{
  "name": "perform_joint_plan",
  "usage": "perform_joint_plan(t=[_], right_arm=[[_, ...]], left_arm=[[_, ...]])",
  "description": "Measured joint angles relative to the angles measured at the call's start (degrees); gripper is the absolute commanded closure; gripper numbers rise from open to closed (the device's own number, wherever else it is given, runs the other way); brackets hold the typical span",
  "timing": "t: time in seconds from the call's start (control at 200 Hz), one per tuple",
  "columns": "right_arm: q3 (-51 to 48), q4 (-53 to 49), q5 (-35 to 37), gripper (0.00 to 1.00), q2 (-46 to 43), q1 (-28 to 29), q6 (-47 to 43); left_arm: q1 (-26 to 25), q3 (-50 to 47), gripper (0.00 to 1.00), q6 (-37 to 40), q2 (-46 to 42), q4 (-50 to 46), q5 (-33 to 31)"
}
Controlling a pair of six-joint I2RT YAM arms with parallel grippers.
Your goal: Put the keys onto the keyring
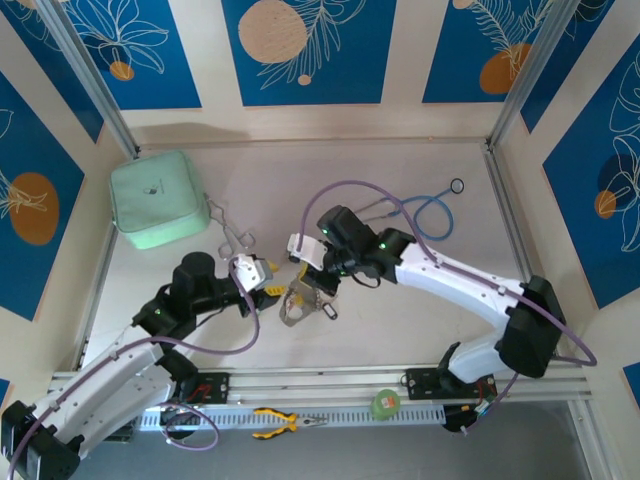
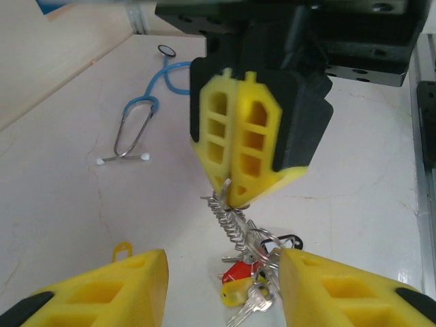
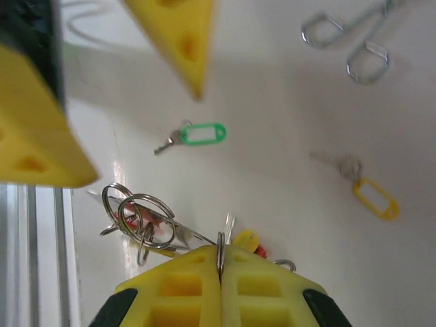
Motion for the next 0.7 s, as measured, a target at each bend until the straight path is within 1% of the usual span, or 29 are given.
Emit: perform_joint_plan(t=[0.065,0.13,0.26,0.375,0.48,0.6,0.7], right_arm=[[4.02,-5.64,2.19,1.00,2.43,-0.44,3.69],[7.89,-10.97,3.98,1.00,4.37,-1.33,8.04],[15.45,-20.04,4.37,1.00,7.50,-4.55,16.94],[19.98,-26.64,2.29,1.00,8.96,-6.82,24.24],[20.70,-30.64,-1.16,1.00,9.18,-7.26,28.57],[20.70,-33.40,-4.37,1.00,9.18,-7.26,30.84],[20.70,-34.40,-5.99,1.00,9.18,-7.50,30.69]], left_arm=[[0.00,-0.98,0.50,-0.79,-0.48,0.52,-0.66],[0.00,-2.08,0.49,-1.64,-1.44,0.83,-1.20],[0.00,-2.73,0.51,-2.01,-1.75,1.62,-1.92],[0.00,-2.75,0.51,-2.03,-0.04,3.63,-2.67],[0.00,-2.78,0.51,-2.21,1.77,5.88,-2.80],[0.00,-2.78,0.53,-2.16,2.99,7.39,-2.78],[0.00,-2.78,0.57,-1.70,3.61,7.69,-2.73]])
